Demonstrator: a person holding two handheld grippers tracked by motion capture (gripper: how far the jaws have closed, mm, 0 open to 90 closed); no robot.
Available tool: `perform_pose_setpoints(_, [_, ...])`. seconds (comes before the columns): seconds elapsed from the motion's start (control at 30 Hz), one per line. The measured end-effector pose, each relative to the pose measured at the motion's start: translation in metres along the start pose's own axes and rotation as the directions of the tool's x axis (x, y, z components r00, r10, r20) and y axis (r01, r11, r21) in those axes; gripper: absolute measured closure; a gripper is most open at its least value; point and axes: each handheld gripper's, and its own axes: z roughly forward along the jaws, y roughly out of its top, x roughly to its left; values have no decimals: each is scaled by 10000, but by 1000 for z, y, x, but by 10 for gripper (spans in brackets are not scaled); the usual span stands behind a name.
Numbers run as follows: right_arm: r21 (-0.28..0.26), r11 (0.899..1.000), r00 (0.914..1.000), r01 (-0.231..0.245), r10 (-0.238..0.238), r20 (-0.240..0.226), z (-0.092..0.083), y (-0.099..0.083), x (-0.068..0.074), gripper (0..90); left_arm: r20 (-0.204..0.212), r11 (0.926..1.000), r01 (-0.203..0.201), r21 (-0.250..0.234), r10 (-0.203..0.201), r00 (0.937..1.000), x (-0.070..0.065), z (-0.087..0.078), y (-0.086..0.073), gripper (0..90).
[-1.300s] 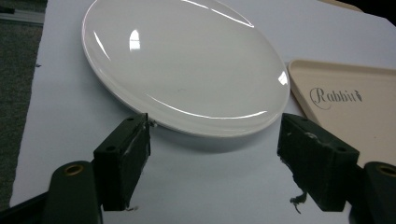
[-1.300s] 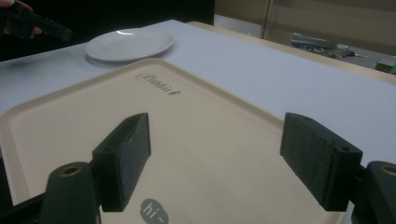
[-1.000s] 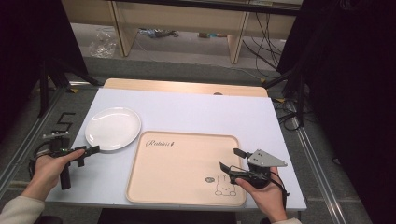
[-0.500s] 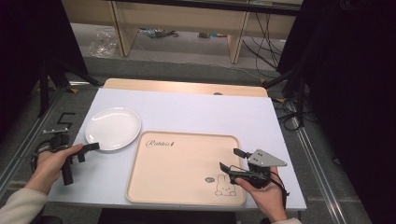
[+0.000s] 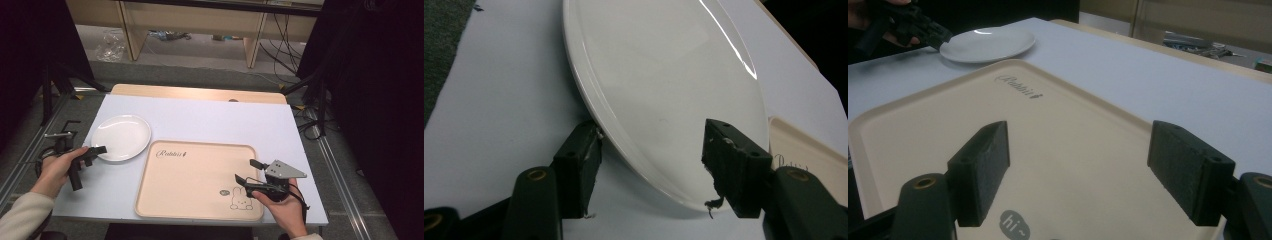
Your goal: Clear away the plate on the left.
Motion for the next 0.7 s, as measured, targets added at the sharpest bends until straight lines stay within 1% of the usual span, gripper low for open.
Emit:
perform_pose_setpoints(0.13, [-11, 10000, 10000, 37, -37, 28, 0, 0, 0, 257, 9, 9999, 114, -2, -114, 9999, 2, 0, 1, 442])
perform_pose_setpoints(0.2, [94, 10000, 10000, -6, 7, -91, 0, 0, 0, 257, 85, 9993, 381, -3, -381, 9992, 3, 1, 1, 469])
perform_pose_setpoints(0.27, [211, 9997, 9998, -90, 93, -153, 0, 0, 0, 257, -2, 9989, 468, 46, -468, 9989, 5, 0, 2, 512])
perform_pose_setpoints(0.3, [139, 9999, 10000, 54, -53, -72, 0, 0, 0, 257, -58, 9985, 554, 38, -553, 9985, 6, 0, 2, 538])
perform_pose_setpoints(0.37, [169, 9999, 10000, 21, -20, -73, 0, 0, 0, 257, -120, 9977, 683, 22, -683, 9976, 7, 0, 2, 592])
perform_pose_setpoints(0.4, [169, 9999, 10000, 21, -20, -73, 0, 0, 0, 257, -120, 9977, 683, 22, -683, 9976, 7, 0, 2, 610])
perform_pose_setpoints(0.43, [226, 9997, 9999, -44, 46, -102, 0, 0, 0, 257, -6, 9948, 1002, -205, -1003, 9950, 9, 1, 1, 634])
perform_pose_setpoints(0.47, [171, 9998, 10000, 56, -55, -36, 0, 0, 0, 257, -135, 9939, 1102, -98, -1103, 9938, 10, 1, 2, 649])
perform_pose_setpoints(0.5, [171, 9998, 10000, 56, -55, -36, 0, 0, 0, 257, -135, 9939, 1102, -98, -1103, 9938, 10, 1, 2, 680])
perform_pose_setpoints(0.53, [217, 9997, 9999, -107, 108, -71, 0, 0, 1, 257, -211, 9939, 1101, -96, -1103, 9937, 11, 1, 2, 710])
perform_pose_setpoints(0.57, [224, 9997, 9999, -114, 116, -76, 0, 0, 1, 257, -134, 9929, 1180, -151, -1182, 9929, 12, 1, 1, 718])
perform_pose_setpoints(0.63, [289, 9995, 9998, -148, 152, -119, 0, 0, 1, 257, -76, 9932, 1148, -182, -1149, 9933, 12, 1, 1, 724])
perform_pose_setpoints(0.67, [428, 9986, 9994, -295, 302, -158, -1, 0, 2, 256, -63, 9938, 1099, -192, -1101, 9939, 12, 1, 1, 725])
perform_pose_setpoints(0.7, [383, 9990, 9997, -220, 225, -123, 0, 0, 2, 257, -40, 9935, 1115, -237, -1116, 9937, 12, 2, 1, 729])
